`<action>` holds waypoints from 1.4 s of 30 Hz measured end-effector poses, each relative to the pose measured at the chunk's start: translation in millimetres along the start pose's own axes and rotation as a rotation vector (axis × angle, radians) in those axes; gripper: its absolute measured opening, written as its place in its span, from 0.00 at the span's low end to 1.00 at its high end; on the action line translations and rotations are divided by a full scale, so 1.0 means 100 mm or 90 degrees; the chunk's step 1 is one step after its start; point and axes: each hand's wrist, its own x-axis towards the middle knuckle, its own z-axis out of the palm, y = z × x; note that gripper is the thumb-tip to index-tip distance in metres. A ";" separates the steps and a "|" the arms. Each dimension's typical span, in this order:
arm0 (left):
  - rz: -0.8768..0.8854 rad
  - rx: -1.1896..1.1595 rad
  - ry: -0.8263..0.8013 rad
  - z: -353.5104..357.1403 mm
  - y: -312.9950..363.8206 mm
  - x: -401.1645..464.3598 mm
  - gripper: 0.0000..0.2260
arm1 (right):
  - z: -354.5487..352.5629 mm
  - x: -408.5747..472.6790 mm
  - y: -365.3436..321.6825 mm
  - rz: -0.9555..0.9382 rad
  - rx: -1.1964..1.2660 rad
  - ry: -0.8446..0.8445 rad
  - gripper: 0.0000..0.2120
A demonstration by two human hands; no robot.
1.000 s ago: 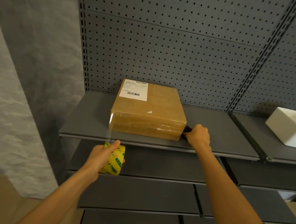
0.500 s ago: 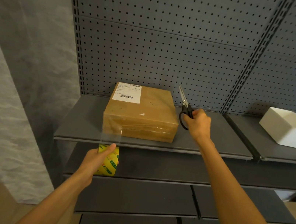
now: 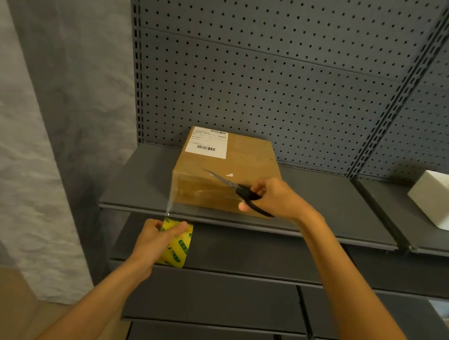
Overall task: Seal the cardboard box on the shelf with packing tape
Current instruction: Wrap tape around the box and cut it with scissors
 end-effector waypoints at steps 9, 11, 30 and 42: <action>0.047 -0.020 -0.010 -0.04 0.03 0.03 0.21 | -0.06 0.02 0.08 0.043 -0.145 -0.186 0.18; 0.055 -0.028 -0.015 -0.04 0.02 0.05 0.19 | -0.07 0.02 0.07 0.048 -0.149 -0.207 0.20; 0.052 -0.045 -0.029 -0.02 -0.02 0.12 0.14 | 0.13 0.32 -0.09 0.038 -0.085 -0.290 0.25; 0.050 -0.049 -0.032 -0.03 -0.01 0.12 0.14 | 0.21 0.41 0.00 0.026 -0.016 -0.230 0.22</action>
